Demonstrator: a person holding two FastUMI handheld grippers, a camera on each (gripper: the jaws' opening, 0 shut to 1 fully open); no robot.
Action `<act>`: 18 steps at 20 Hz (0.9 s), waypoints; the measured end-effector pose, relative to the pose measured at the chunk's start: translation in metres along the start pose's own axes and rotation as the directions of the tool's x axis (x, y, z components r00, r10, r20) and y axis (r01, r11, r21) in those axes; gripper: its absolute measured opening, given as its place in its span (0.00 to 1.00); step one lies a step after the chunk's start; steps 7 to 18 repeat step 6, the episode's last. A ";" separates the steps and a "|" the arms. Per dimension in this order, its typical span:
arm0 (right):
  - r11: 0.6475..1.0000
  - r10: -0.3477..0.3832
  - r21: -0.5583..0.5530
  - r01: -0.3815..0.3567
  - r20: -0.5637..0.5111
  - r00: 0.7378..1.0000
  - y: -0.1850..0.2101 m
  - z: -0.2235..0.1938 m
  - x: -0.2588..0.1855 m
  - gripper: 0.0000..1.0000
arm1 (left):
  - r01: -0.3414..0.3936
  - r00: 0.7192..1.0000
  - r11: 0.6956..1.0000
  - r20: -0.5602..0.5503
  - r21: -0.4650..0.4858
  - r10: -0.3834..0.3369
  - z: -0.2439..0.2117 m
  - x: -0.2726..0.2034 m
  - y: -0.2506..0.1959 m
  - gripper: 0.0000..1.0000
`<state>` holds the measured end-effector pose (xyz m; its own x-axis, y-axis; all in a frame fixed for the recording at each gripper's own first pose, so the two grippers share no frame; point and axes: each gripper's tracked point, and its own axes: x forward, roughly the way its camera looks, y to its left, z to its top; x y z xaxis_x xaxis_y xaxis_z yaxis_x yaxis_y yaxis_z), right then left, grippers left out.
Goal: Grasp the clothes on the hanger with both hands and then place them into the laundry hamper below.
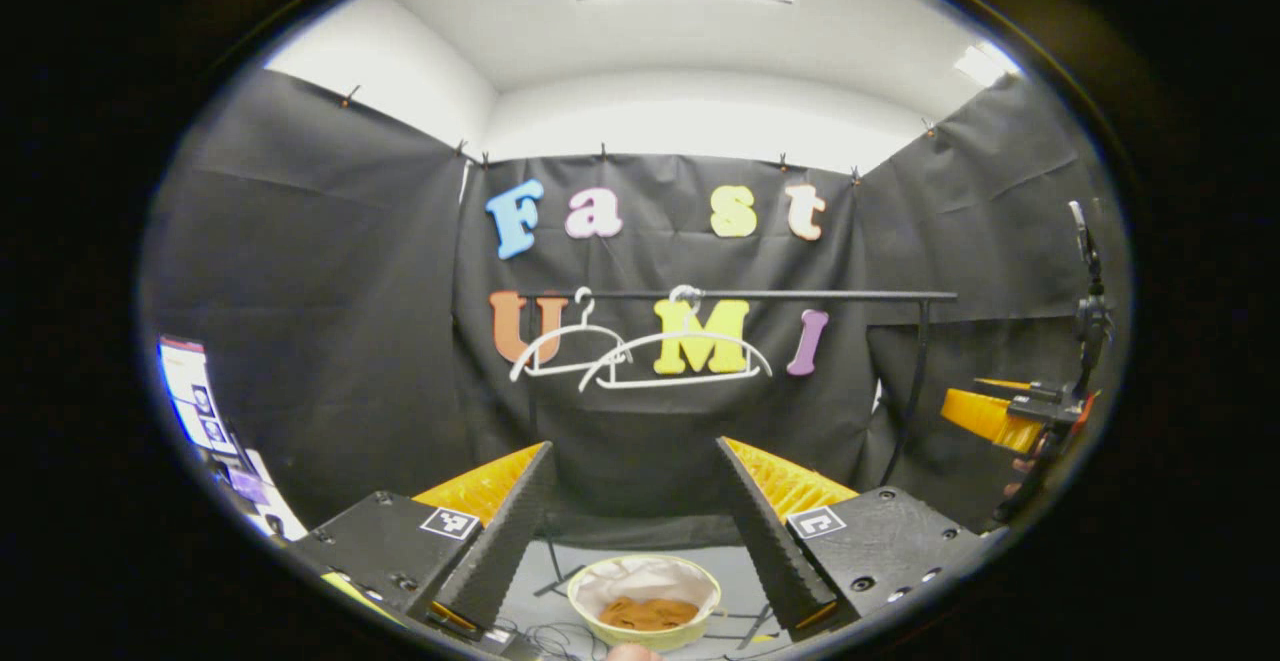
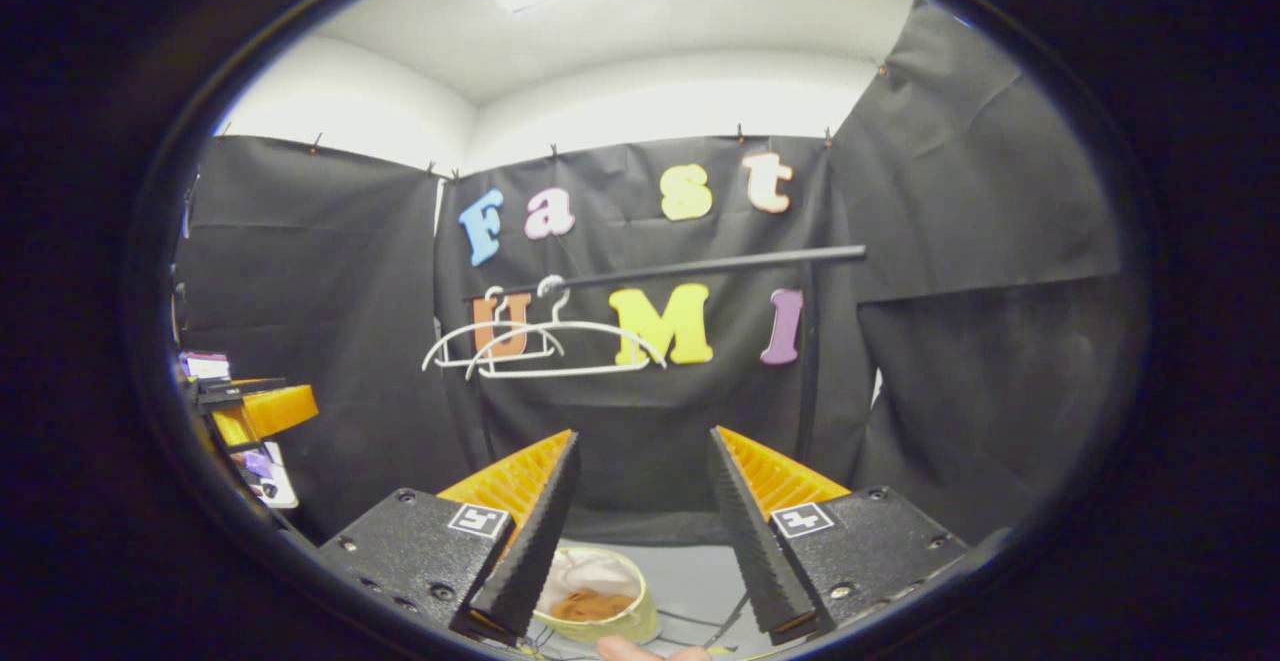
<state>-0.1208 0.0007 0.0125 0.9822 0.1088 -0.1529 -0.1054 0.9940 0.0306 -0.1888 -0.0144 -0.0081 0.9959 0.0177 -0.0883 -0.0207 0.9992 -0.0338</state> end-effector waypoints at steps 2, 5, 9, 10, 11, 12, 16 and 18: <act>1.000 -0.017 0.006 0.017 0.046 0.999 -0.006 0.018 -0.023 0.83 | -0.004 0.999 1.000 0.054 0.010 0.004 0.027 -0.007 0.005 1.00; 0.999 -0.043 0.032 0.040 0.088 0.995 -0.012 0.039 -0.044 0.85 | -0.007 0.995 1.000 0.095 0.023 0.005 0.038 -0.011 0.013 1.00; 0.998 -0.049 0.033 0.046 0.094 0.994 -0.015 0.046 -0.052 0.86 | -0.009 0.995 1.000 0.098 0.025 0.006 0.039 -0.011 0.016 1.00; 0.998 -0.049 0.033 0.046 0.094 0.994 -0.015 0.046 -0.052 0.86 | -0.009 0.995 1.000 0.098 0.025 0.006 0.039 -0.011 0.016 1.00; 0.998 -0.049 0.033 0.046 0.094 0.994 -0.015 0.046 -0.052 0.86 | -0.009 0.995 1.000 0.098 0.025 0.006 0.039 -0.011 0.016 1.00; 0.998 -0.049 0.033 0.046 0.094 0.994 -0.015 0.046 -0.052 0.86 | -0.009 0.995 1.000 0.098 0.025 0.006 0.039 -0.011 0.016 1.00; 0.998 -0.049 0.033 0.046 0.094 0.994 -0.015 0.046 -0.052 0.86 | -0.009 0.995 1.000 0.098 0.025 0.006 0.039 -0.011 0.016 1.00; 0.998 -0.049 0.033 0.046 0.094 0.994 -0.015 0.046 -0.052 0.86 | -0.009 0.995 1.000 0.098 0.025 0.006 0.039 -0.011 0.016 1.00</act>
